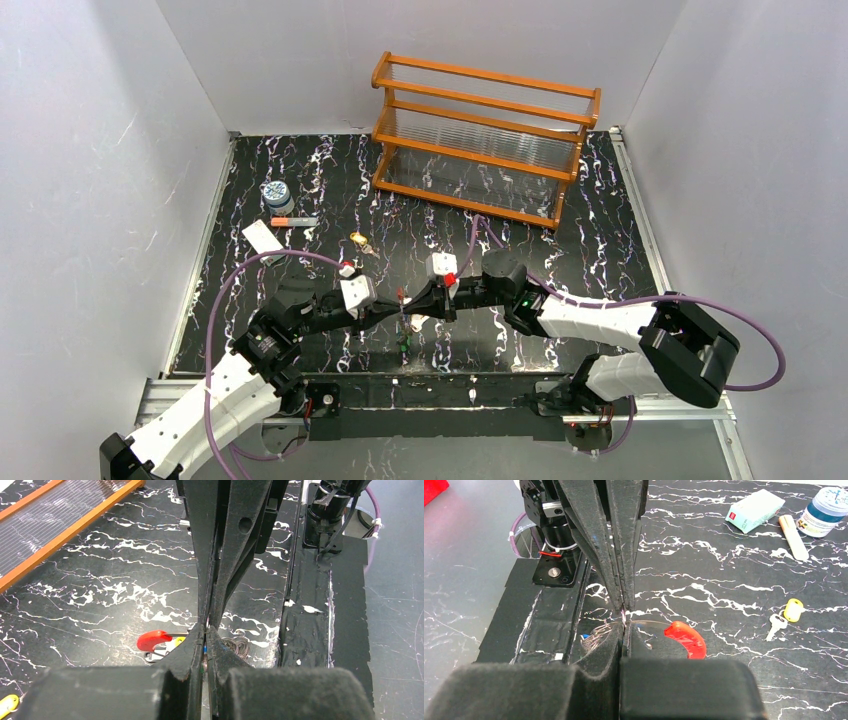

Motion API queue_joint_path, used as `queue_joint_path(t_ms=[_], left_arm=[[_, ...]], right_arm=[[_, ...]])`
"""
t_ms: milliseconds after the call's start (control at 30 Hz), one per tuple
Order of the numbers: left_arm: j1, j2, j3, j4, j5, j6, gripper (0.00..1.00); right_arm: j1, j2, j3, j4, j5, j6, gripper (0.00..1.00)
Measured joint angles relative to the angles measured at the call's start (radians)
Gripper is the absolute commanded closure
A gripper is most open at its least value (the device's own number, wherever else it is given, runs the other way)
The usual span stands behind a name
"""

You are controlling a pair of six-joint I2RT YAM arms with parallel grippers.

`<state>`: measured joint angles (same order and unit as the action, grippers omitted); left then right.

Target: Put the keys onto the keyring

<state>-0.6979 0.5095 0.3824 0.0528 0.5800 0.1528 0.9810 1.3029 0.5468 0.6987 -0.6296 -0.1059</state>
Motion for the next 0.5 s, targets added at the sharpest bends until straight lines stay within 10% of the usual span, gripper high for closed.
queue_joint_path(t_ms=[233, 500], left_arm=[[0.0, -0.006, 0.034, -0.091, -0.028, 0.075, 0.47], [0.0, -0.027, 0.098, -0.198, -0.056, 0.181, 0.54]], right_arm=[[0.0, -0.017, 0.0, -0.065, 0.01, -0.054, 0.99], [0.0, -0.062, 0.001, -0.169, 0.021, -0.149, 0.99]])
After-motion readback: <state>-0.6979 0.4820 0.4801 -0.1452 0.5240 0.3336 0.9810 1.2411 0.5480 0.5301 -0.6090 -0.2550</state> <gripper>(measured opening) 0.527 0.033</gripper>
